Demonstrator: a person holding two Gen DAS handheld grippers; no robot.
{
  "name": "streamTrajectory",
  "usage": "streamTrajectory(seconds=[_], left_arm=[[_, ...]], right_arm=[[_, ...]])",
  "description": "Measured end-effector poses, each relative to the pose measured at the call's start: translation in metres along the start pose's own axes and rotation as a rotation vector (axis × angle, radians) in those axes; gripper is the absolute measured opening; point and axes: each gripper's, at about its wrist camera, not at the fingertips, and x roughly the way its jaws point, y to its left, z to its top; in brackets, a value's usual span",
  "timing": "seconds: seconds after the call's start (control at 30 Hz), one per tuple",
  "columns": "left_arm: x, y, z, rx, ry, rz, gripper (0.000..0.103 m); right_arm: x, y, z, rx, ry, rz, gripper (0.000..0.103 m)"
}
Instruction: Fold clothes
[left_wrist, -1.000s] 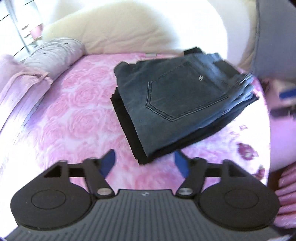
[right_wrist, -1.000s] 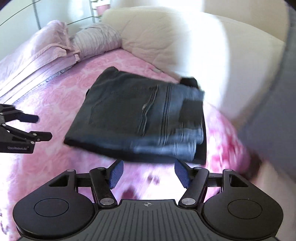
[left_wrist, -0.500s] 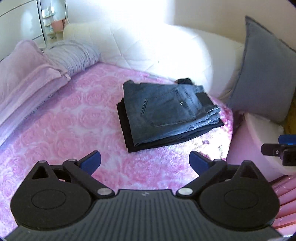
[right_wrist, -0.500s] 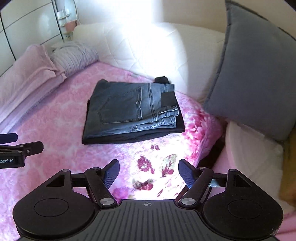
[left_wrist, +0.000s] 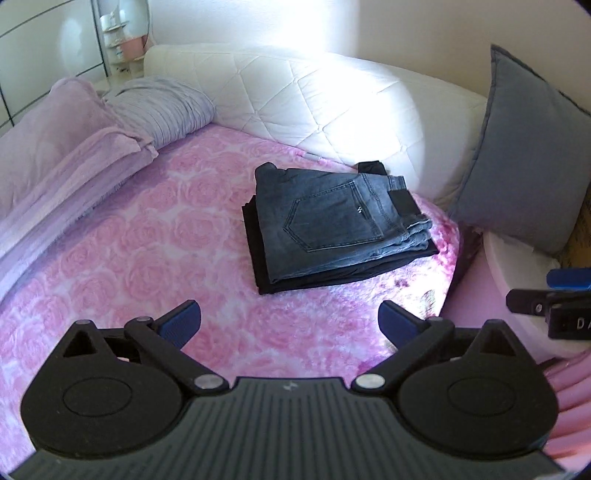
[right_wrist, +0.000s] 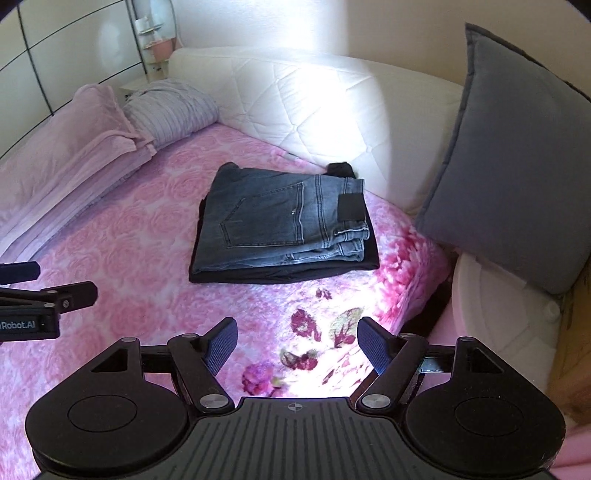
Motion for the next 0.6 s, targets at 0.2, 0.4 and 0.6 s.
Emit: streamTrajectory(seconds=[0.2, 0.4, 0.6], left_arm=[[-0.004, -0.012, -0.001, -0.040, 0.006, 0.003, 0.100], [-0.005, -0.024, -0.003, -0.075, 0.019, 0.014, 0.100], [-0.001, -0.032, -0.008, -0.081, 0.037, 0.036, 0.101]], right_arm=[[-0.010, -0.012, 0.002, -0.008, 0.003, 0.012, 0.075], [-0.011, -0.023, -0.005, 0.003, 0.032, 0.003, 0.075], [-0.014, -0.028, -0.008, -0.011, 0.040, 0.014, 0.075]])
